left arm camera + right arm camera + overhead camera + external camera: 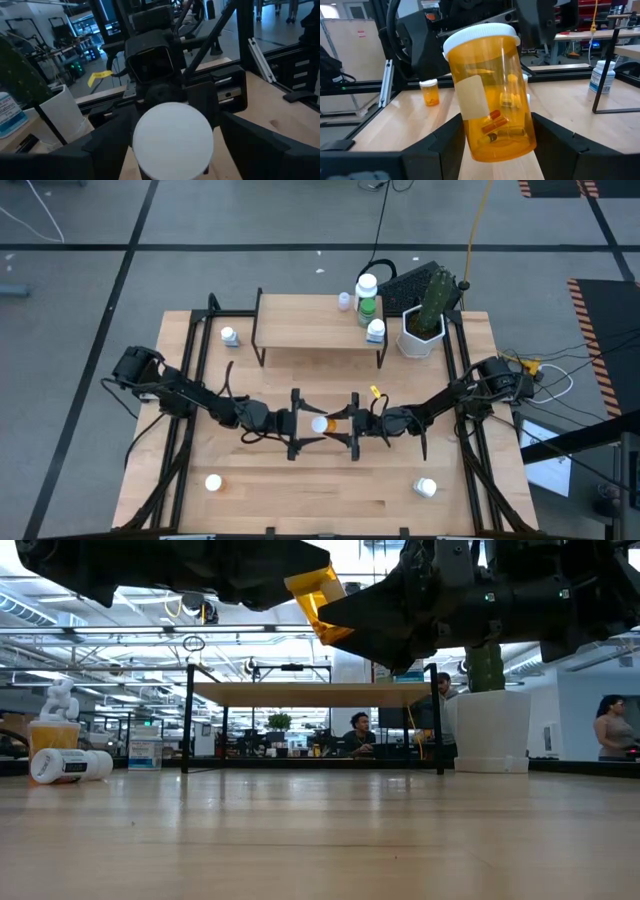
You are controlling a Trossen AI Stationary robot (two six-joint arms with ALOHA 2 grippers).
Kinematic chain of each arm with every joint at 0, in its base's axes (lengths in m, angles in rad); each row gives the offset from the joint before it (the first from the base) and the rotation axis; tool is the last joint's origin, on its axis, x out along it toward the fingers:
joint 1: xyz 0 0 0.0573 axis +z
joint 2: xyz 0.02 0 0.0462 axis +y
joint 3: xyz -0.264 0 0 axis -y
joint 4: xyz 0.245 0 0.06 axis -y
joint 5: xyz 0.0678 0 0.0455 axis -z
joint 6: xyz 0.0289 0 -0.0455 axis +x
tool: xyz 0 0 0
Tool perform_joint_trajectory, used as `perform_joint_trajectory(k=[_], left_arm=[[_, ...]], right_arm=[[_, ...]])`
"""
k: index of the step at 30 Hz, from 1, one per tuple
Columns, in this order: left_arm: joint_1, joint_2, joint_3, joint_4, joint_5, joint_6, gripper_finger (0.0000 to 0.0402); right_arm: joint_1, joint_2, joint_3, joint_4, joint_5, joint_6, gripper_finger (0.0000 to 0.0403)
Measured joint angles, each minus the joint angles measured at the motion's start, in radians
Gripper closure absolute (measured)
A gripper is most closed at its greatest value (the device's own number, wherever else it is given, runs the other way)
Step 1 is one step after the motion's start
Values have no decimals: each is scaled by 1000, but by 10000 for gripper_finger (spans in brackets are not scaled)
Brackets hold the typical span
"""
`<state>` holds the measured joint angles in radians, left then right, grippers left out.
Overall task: Pick and place medicine bottles onto shelf by color
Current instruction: Put the top right orange pill bottle on the shelf
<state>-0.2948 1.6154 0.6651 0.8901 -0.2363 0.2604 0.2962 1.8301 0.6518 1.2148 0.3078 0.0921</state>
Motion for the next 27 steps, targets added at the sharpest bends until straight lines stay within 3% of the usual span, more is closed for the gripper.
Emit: perform_joint_trajectory(k=[11,19,27], left_arm=[[0,0,0,-5,0,-59,186],[10,0,0,-6,0,-99,183],[65,-1,-2,-97,-11,-200,191]], right_arm=[[0,0,0,0,-2,0,204],[0,0,0,-1,6,1,200],[0,-6,0,-212,227,30,155]])
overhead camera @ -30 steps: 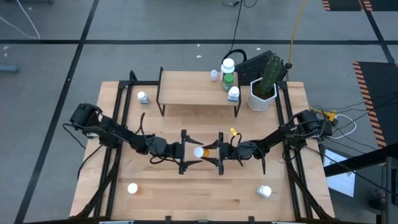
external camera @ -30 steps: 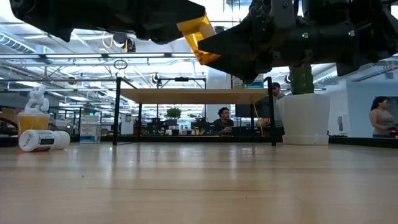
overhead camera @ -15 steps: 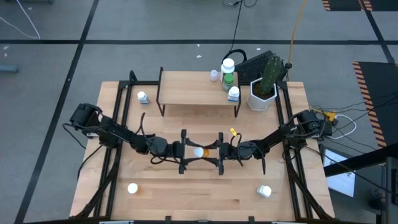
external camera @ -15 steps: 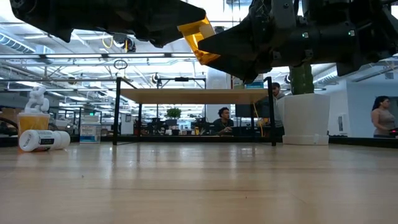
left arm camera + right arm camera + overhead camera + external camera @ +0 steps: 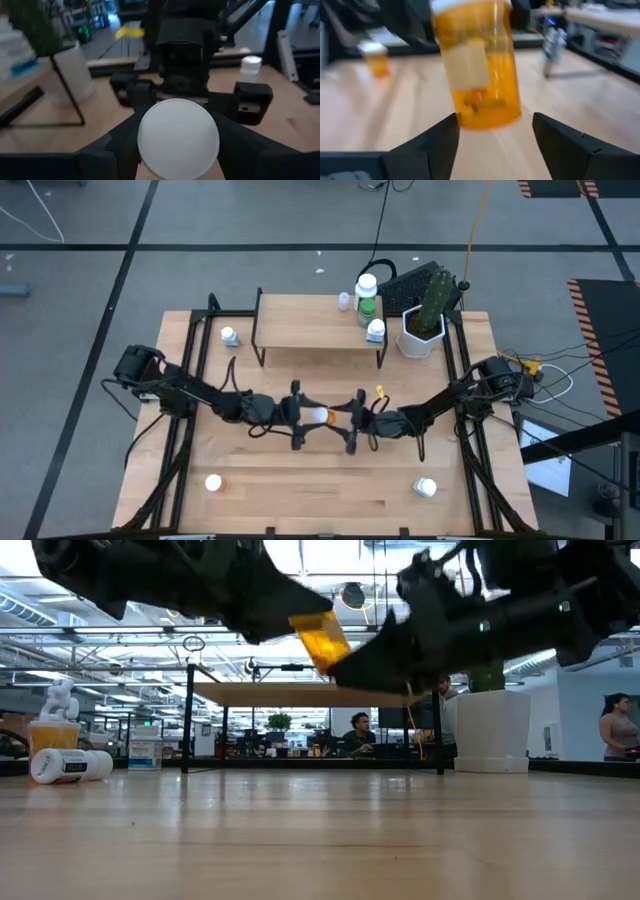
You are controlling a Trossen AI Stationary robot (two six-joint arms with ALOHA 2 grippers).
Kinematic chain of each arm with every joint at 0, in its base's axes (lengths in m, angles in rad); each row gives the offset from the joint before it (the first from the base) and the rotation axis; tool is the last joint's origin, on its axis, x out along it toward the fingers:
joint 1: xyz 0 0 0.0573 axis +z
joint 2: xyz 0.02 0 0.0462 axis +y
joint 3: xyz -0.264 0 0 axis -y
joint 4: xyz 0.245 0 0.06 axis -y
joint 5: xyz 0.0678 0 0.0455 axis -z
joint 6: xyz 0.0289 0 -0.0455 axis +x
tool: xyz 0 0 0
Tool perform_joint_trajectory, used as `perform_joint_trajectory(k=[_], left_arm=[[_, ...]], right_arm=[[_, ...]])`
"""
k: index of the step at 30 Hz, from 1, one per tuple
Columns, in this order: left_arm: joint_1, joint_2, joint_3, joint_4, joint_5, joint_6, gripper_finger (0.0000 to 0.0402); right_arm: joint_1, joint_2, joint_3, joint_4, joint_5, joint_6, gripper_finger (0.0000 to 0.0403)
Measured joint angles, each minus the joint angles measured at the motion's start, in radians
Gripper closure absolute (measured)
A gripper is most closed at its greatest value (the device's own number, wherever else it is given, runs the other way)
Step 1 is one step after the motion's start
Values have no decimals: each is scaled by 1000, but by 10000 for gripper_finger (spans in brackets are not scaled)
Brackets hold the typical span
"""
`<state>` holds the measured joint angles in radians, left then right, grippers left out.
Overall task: Pick and place medicine bottles onto shelf by color
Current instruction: Put the top right orange pill bottle on the shelf
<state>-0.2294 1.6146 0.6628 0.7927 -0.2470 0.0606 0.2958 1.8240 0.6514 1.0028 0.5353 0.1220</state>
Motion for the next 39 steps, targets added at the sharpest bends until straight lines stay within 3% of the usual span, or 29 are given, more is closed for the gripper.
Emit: perform_joint_trajectory(k=[7,14,20,28,34,39], left_arm=[[57,-24,63,-210,17,-25,185],[140,-26,299,-627,15,69,184],[259,-26,509,-868,24,149,184],[465,16,727,-956,225,162,183],[573,141,874,-1012,301,145,183],[626,264,1017,-1103,308,145,183]], right_arm=[[-1,2,-3,-140,137,34,122],[-9,2,-2,-235,196,102,112],[-20,1,-2,-317,197,230,112],[-20,1,-1,-364,193,278,112],[-21,1,-2,-359,168,286,112],[-21,1,-2,-364,166,290,112]])
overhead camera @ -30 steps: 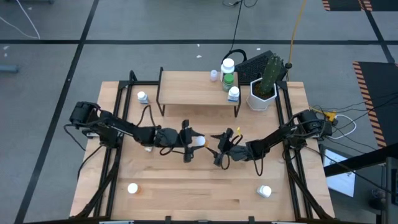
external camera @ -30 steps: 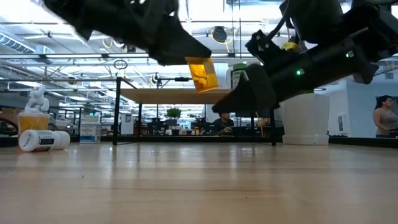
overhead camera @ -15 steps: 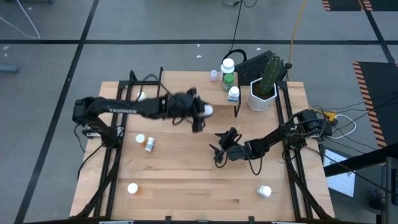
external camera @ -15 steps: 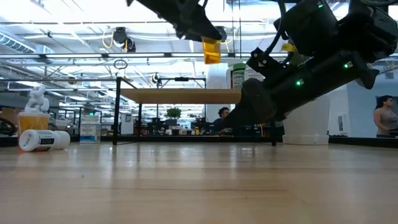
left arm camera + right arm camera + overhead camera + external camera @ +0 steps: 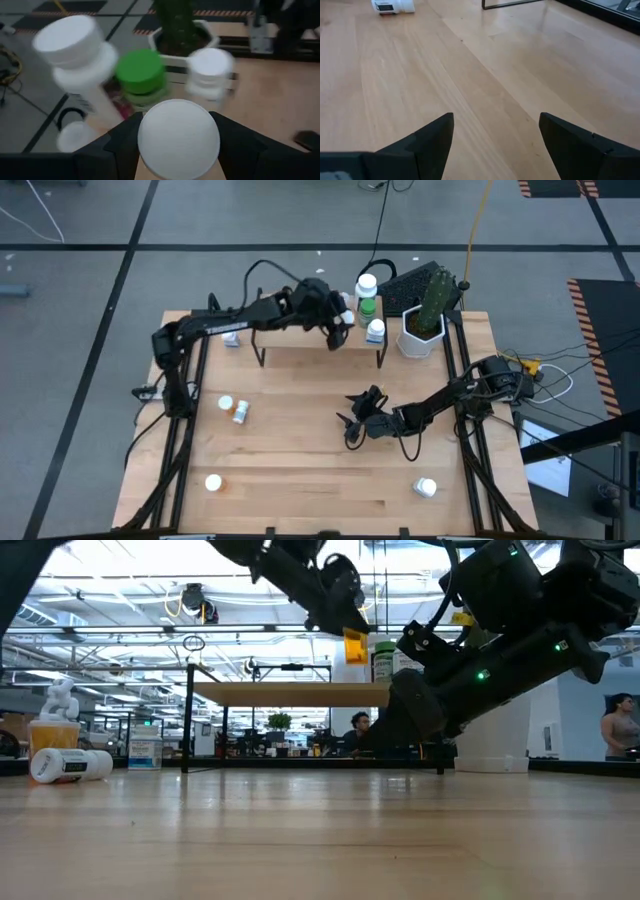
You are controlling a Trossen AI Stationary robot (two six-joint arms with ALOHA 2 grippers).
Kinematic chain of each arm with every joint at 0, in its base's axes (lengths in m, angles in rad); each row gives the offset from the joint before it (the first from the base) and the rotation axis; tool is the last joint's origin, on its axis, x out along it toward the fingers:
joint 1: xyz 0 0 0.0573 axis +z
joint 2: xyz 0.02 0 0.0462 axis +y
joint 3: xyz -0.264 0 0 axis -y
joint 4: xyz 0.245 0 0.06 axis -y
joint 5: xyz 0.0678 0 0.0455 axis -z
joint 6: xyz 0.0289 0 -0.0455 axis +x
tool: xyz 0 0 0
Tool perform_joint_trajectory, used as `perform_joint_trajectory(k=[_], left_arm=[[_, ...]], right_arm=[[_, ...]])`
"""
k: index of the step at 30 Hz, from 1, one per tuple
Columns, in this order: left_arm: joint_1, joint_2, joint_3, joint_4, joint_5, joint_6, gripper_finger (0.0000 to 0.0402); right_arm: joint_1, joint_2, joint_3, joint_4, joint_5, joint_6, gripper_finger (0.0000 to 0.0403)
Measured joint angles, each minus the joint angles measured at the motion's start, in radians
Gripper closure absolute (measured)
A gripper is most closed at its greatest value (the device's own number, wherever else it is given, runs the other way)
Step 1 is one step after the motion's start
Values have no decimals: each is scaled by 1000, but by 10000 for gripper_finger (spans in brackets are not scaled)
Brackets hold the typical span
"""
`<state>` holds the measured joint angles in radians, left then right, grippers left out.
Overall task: Pick and place medicine bottles onto shelf by color
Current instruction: Put the top right orange pill bottle on the shelf, then put the bottom white blue pill bottle on the shelf
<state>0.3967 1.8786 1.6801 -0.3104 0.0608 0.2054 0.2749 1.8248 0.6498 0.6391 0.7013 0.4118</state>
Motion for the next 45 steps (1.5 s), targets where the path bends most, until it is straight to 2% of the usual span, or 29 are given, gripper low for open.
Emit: perform_joint_trajectory(k=[8,25,29,39,45], left_arm=[[65,95,60,-39,23,-10,183],[91,113,60,-22,48,-93,180],[91,111,60,-13,51,-96,159],[89,109,60,-9,51,-83,75],[73,29,60,-94,45,-61,66]], right_arm=[[0,0,0,-2,-29,11,112],[0,0,0,-5,-51,41,112],[0,0,0,-5,-52,48,112],[0,0,0,-5,-52,48,112],[19,-7,0,-4,-52,36,112]])
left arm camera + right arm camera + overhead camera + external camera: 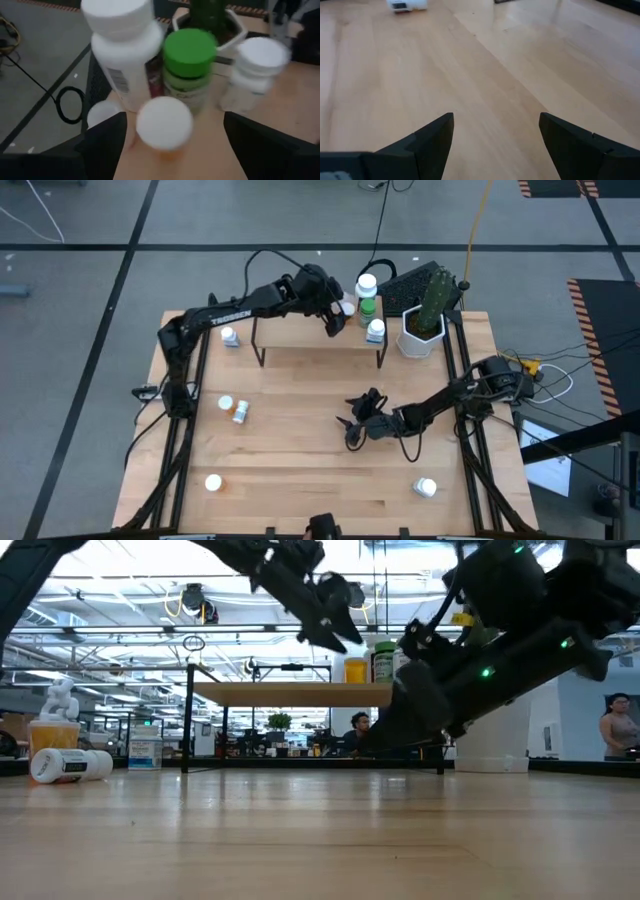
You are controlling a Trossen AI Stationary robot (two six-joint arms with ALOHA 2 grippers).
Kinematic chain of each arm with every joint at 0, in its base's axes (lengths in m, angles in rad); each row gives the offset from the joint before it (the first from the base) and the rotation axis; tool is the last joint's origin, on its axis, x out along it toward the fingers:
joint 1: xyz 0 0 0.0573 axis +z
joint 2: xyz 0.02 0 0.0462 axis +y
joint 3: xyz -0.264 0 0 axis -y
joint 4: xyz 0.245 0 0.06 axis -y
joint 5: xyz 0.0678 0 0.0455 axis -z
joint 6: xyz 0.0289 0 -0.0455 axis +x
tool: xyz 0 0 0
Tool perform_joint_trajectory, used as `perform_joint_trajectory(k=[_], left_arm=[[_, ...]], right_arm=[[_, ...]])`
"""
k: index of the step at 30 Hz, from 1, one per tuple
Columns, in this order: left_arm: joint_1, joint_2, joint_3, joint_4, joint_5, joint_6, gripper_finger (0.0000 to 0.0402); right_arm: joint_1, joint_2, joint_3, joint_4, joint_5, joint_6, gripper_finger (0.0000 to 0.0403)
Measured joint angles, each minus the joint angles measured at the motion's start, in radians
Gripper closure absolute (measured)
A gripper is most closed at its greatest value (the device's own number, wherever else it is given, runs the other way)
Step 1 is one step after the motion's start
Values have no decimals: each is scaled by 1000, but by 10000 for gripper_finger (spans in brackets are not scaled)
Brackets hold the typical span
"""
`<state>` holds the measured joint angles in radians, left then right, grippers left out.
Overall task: Pick and place medicine bottles onto shelf by color
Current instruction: Put the bottom white blue pill bottle on the shelf
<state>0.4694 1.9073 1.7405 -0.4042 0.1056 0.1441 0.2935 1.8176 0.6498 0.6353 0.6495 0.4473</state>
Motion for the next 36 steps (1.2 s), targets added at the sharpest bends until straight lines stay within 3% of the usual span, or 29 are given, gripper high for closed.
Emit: perform_joint_trajectory(k=[6,9,12,15,18,21,24,30,36], left_arm=[[-36,-136,0,-143,-1,45,87],[-53,-215,-8,-160,-1,60,104],[-79,-309,-66,-137,5,65,122],[-121,-416,-193,-75,33,67,136],[-184,-519,-386,38,34,51,146],[-275,-605,-600,205,34,19,150],[-374,-663,-778,345,39,3,151],[-536,-686,-989,521,38,-32,151],[-629,-651,-1092,592,25,-77,151]], right_arm=[[98,-85,0,96,-25,-210,112],[154,-139,1,184,-26,-317,112],[194,-195,34,157,-25,-371,112],[230,-253,132,-62,-1,-373,112],[256,-276,306,-442,42,-294,112],[282,-276,481,-801,57,-163,112],[311,-280,580,-1017,57,25,112],[389,-276,611,-1161,54,222,124],[446,-262,613,-1227,53,342,161]])
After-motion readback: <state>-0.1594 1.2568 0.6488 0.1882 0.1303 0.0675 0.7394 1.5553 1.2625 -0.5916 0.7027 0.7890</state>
